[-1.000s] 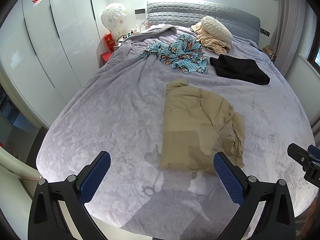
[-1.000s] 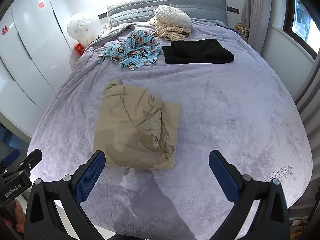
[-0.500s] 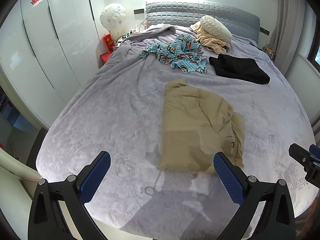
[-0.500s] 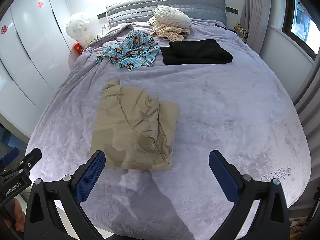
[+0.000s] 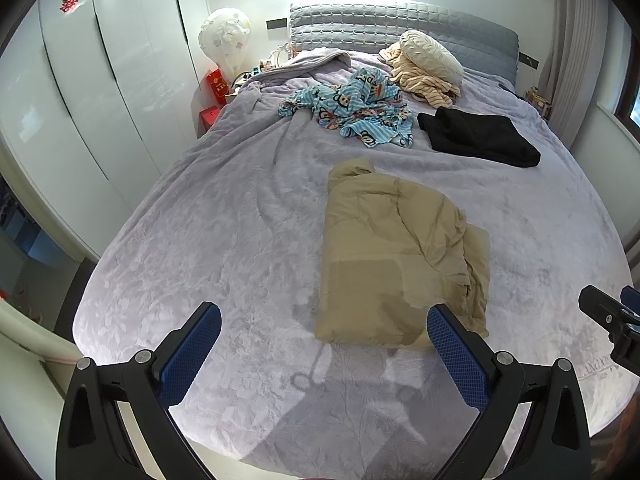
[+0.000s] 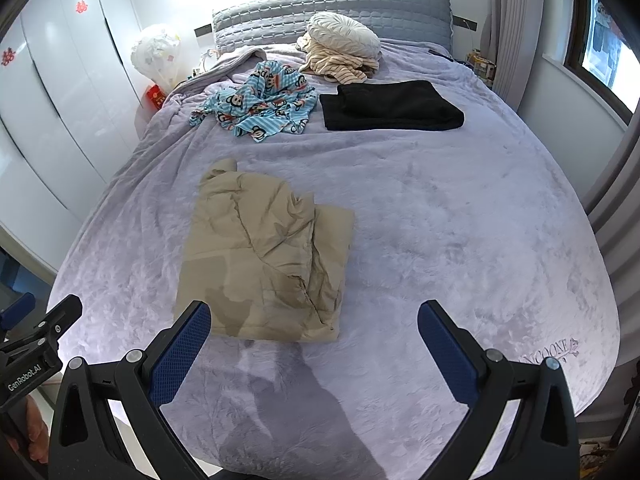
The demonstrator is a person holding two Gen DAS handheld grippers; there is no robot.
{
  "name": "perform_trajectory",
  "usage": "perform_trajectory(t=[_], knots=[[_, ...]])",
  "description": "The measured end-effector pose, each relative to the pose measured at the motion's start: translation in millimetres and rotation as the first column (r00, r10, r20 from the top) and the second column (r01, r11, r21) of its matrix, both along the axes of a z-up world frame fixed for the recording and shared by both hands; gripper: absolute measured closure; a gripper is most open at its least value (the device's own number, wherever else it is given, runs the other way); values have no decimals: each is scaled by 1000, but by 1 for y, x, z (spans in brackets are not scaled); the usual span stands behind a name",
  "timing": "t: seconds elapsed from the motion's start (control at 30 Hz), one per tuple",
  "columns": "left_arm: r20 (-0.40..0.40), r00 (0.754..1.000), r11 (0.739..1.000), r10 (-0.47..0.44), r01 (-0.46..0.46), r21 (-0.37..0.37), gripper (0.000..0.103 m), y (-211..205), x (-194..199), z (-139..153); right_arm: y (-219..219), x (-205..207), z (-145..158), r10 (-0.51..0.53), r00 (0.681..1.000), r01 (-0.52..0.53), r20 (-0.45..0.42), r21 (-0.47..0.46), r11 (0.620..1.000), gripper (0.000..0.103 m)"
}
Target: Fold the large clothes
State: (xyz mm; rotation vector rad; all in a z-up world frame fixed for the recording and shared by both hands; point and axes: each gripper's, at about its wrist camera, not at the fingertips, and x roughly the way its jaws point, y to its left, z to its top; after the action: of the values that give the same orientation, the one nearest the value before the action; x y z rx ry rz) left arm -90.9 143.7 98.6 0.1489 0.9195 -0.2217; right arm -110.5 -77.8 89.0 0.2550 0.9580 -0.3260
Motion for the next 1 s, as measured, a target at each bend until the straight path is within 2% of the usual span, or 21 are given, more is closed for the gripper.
perform_trajectory(t=[1.0], knots=[[3,1000,1000,-16,16,14,0,-3,11,-3,1,1,2,0,1000,0,-4,-4,1000,0]])
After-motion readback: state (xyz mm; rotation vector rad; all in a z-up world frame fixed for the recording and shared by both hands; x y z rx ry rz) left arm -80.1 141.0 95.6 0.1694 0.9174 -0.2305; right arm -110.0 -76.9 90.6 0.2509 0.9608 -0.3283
